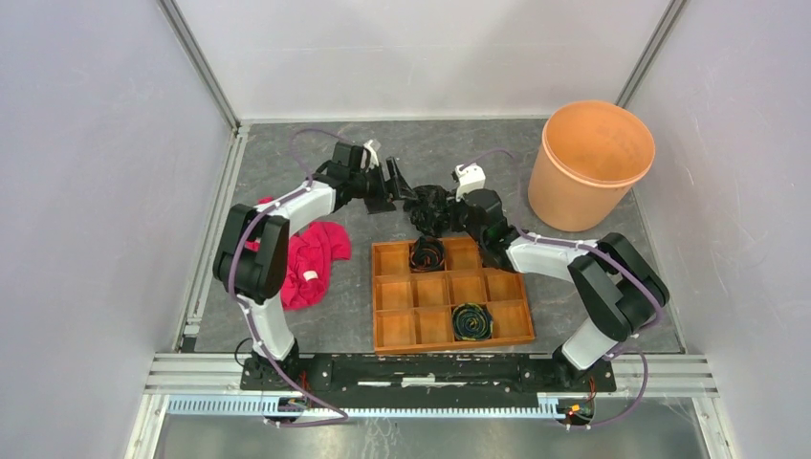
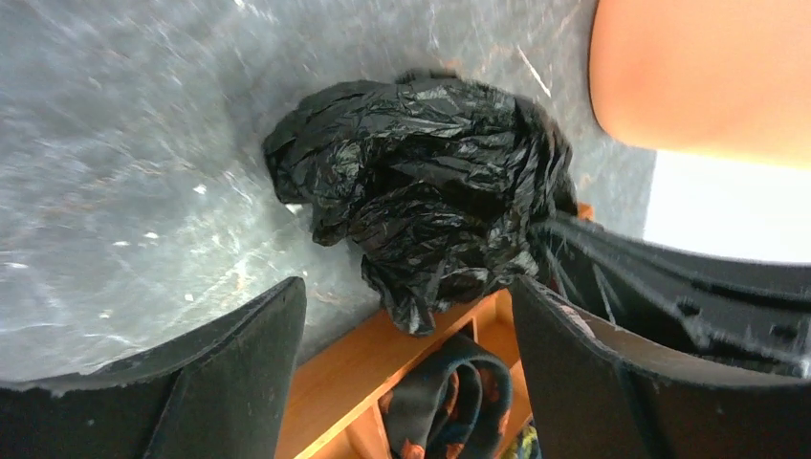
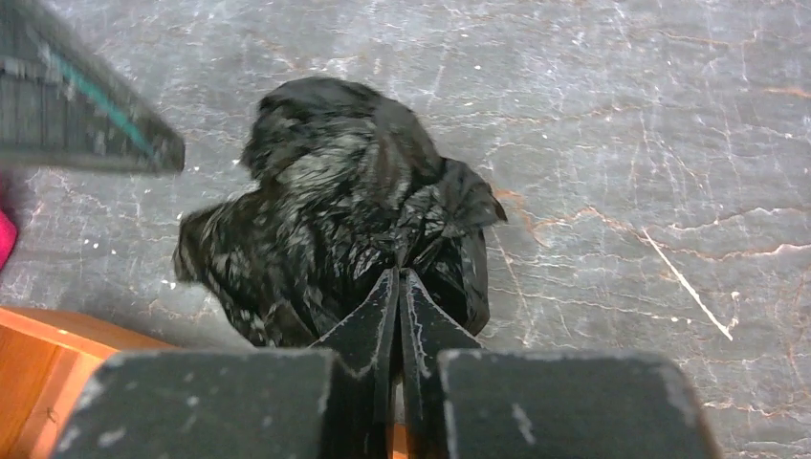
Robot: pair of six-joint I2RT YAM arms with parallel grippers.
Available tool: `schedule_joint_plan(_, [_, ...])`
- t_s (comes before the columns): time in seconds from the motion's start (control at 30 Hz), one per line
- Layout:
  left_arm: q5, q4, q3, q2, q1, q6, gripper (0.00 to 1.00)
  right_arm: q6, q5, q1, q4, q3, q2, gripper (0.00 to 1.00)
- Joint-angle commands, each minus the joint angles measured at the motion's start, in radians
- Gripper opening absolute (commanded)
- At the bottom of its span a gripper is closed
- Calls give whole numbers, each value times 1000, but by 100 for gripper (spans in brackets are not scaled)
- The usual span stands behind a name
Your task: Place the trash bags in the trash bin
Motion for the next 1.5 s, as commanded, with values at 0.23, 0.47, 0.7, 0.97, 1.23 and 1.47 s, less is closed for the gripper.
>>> schedule_joint_plan(0.23, [196, 111, 5, 120, -49, -128, 69, 78, -206, -94, 207, -52, -46, 0])
schedule_joint_plan(0.47, [156, 101, 2, 112, -52, -108, 45, 153, -339, -154, 307, -93, -85, 0])
schedule_joint_plan(0.7, [77, 109, -8, -7, -51, -29, 9, 123, -414, -154, 332, -53, -97, 0])
schedule_joint_plan(0.97, [-137, 10, 12, -166, -51, 125, 2, 32, -318, -156, 266, -93, -128, 0])
schedule_joint_plan(1.23, [-186, -140, 110, -124, -52, 197, 2, -285, -332, -150, 131, -75, -194, 80])
schedule_joint_plan(1.47, [-169, -158, 124, -115, -58, 209, 2, -456, -442, -45, 188, -83, -195, 87])
